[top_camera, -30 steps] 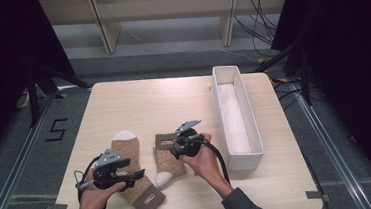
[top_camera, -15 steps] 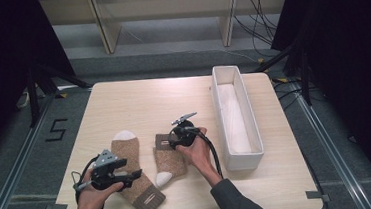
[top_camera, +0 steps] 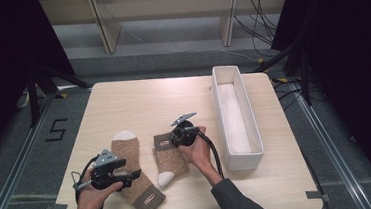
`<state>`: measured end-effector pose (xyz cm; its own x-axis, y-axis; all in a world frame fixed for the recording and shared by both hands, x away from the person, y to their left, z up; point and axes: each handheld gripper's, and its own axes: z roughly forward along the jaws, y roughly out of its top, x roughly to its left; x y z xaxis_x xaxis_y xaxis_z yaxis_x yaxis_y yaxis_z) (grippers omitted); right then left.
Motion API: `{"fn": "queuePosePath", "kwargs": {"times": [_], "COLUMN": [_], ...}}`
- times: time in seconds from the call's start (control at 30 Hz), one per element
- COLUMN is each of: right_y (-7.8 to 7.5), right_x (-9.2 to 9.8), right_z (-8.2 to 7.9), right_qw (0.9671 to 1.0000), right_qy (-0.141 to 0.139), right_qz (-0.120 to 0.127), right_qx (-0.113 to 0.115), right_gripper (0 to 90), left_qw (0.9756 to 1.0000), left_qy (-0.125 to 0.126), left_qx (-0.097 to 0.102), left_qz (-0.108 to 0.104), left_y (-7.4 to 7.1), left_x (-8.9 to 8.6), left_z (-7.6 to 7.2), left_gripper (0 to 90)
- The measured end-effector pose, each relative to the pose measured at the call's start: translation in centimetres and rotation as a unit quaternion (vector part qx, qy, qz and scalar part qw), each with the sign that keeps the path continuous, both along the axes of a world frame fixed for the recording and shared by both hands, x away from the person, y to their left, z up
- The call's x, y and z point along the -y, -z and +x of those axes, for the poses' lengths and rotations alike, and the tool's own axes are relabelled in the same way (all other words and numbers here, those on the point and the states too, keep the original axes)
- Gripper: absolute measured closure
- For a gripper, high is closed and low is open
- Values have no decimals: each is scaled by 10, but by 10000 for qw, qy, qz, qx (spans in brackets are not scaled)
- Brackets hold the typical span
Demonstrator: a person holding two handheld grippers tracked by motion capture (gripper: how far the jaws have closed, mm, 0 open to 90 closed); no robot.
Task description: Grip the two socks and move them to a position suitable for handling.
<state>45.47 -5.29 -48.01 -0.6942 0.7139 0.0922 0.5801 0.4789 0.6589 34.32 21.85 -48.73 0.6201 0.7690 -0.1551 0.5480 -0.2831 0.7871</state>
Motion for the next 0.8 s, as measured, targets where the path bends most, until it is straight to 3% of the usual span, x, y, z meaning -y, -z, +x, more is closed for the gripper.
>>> {"fn": "queuePosePath", "kwargs": {"times": [0.1, 0.13, 0.2, 0.27, 0.37, 0.43, 0.6, 0.63, 0.77, 0.8], "right_y": [-13, -19, -30, -42, -53, -58, -62, -62, -60, -60], "right_x": [-2, -2, 1, 6, 13, 19, 33, 35, 39, 41], "right_z": [-7, -11, -16, -23, -32, -39, -49, -51, -52, -53], "right_qw": [9997, 9994, 9978, 9965, 9936, 9926, 9885, 9890, 9879, 9879], "right_qy": [-61, -99, -344, -459, -700, -719, -886, -845, -895, -861], "right_qz": [103, 151, 304, 433, 581, 670, 905, 894, 1001, 1072], "right_qx": [230, 278, 486, 547, 676, 709, 830, 821, 778, 714], "right_gripper": [827, 827, 827, 826, 826, 825, 825, 825, 824, 823], "left_qw": [10000, 9999, 10000, 9999, 10000, 9998, 9993, 9993, 9989, 9987], "left_qy": [1, -67, 37, -111, -22, -133, 12, 50, 425, 425], "left_qx": [-2, 4, -30, 5, -32, -37, -121, -94, -148, -192], "left_qz": [5, -108, 10, -112, -28, -164, -342, -365, -135, -200], "left_y": [0, 1, 0, 0, 0, 1, -1, -1, 3, 4], "left_x": [0, 2, -1, 0, -2, 0, 10, 15, 39, 47], "left_z": [0, 0, 1, 0, 2, 3, 12, 15, 31, 35], "left_gripper": [265, 266, 268, 271, 274, 280, 361, 368, 453, 464]}}
